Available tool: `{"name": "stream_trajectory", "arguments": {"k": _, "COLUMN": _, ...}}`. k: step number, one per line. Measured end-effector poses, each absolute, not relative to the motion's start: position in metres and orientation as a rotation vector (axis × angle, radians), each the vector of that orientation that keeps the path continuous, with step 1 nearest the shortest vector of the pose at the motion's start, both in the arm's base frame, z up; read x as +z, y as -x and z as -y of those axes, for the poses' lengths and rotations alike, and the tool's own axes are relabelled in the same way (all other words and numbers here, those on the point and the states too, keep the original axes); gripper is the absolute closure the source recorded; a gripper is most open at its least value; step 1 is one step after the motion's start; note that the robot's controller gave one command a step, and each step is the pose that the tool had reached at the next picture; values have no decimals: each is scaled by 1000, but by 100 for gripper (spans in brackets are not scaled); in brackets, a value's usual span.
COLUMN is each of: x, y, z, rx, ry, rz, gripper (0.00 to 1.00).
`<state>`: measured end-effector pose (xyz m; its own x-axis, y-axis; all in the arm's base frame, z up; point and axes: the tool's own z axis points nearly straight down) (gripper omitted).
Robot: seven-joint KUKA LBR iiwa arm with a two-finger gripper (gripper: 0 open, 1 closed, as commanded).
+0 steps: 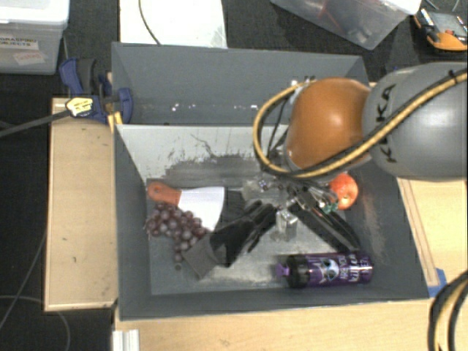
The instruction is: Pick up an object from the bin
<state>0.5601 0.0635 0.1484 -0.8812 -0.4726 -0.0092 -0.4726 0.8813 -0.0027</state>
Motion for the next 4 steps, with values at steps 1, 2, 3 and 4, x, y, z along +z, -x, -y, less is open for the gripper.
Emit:
{"name": "stream_trajectory", "arguments": {"k": 1, "x": 75, "y": -558, "z": -64, "rx": 7, "ry": 872, "rz": -3023, "gripper": 0}}
{"name": "stream_trajectory", "arguments": {"k": 2, "x": 71, "y": -557, "z": -76, "rx": -5, "ry": 1200, "rz": -2888, "gripper": 0}}
{"name": "stream_trajectory", "arguments": {"k": 3, "x": 75, "y": -558, "z": -65, "rx": 8, "ry": 882, "rz": -3015, "gripper": 100}}
{"name": "stream_trajectory", "arguments": {"k": 4, "x": 75, "y": -558, "z": -65, "rx": 8, "ry": 881, "rz": -3015, "gripper": 100}}
